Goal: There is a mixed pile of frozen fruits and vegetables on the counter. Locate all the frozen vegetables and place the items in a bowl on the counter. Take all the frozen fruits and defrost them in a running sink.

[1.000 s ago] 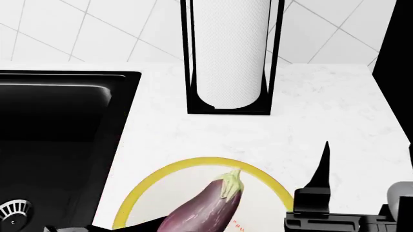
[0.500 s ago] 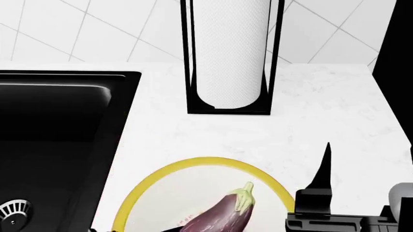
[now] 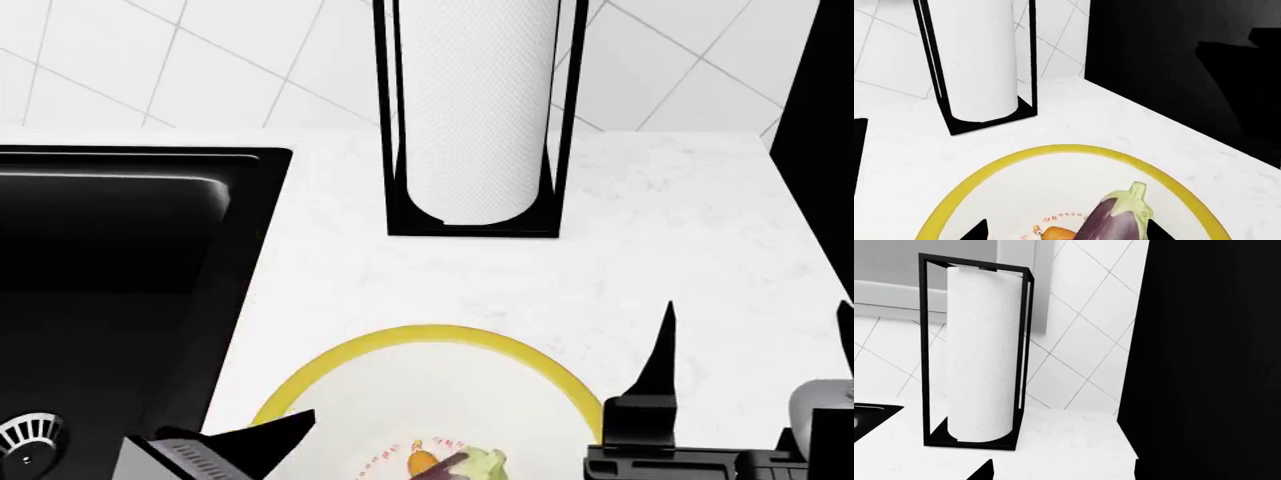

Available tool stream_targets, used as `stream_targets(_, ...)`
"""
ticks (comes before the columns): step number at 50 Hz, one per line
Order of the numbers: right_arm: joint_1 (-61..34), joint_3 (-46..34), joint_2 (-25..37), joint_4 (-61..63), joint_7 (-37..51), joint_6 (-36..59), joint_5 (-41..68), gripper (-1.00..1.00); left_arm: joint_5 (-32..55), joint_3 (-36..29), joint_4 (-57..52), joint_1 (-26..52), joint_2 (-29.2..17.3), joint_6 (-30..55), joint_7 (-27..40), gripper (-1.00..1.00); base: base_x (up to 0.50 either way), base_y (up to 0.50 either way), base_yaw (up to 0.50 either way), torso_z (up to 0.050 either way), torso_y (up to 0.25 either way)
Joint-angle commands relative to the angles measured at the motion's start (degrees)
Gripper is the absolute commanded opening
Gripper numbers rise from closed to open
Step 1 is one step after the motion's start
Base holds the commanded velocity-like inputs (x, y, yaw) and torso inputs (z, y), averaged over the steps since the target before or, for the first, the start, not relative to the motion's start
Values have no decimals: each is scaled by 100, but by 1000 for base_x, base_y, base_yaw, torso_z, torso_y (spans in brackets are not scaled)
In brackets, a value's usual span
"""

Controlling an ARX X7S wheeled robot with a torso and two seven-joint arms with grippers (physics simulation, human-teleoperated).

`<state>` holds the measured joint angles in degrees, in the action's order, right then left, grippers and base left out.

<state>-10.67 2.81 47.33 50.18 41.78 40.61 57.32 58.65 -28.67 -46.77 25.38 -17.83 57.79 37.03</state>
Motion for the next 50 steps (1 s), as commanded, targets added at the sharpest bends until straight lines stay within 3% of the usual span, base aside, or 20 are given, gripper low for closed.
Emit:
stream_targets(1, 0, -53, -10, -32, -14, -11, -30, 100, 1027, 914, -287, 378, -276, 47, 543, 100, 0, 0, 0, 0, 0)
stream_targets(9, 11, -93, -33, -65, -22, -28, -60, 100, 1131, 1551, -229, 374, -793, -209, 476, 100, 0, 0, 0, 0, 0)
stream_targets(11, 48, -37, -38, -79, -35, -74, -28, 100, 654, 1656, -256, 251, -1047, -323, 400, 100, 0, 0, 0, 0, 0)
stream_targets(20, 22, -37, -41, -89, -8, -86, -38, 100, 615, 2669, -43, -568, -1504, -973, 270, 100, 0, 0, 0, 0, 0)
stream_targets(27, 172, 235, 75, -45, 47, -162, 29, 100, 195, 2933, -35, -1005, -1702, -1234, 199, 100, 0, 0, 0, 0, 0)
stream_targets(32, -87, -222, -67, -88, 29, -28, -219, 100, -140, 2897, -156, -1027, -1853, -1296, 130, 100, 0, 0, 0, 0, 0)
stream_targets(42, -96, -287, 22, -3, 71, 38, -322, 100, 442, 3508, -29, -1068, -2061, -1373, 249, 100, 1, 135, 0, 0, 0)
stream_targets(50, 133, 112, 92, -39, 55, -155, -95, 100, 301, 3278, -71, -1047, -1995, -1342, 222, 100, 7, 500, 0, 0, 0)
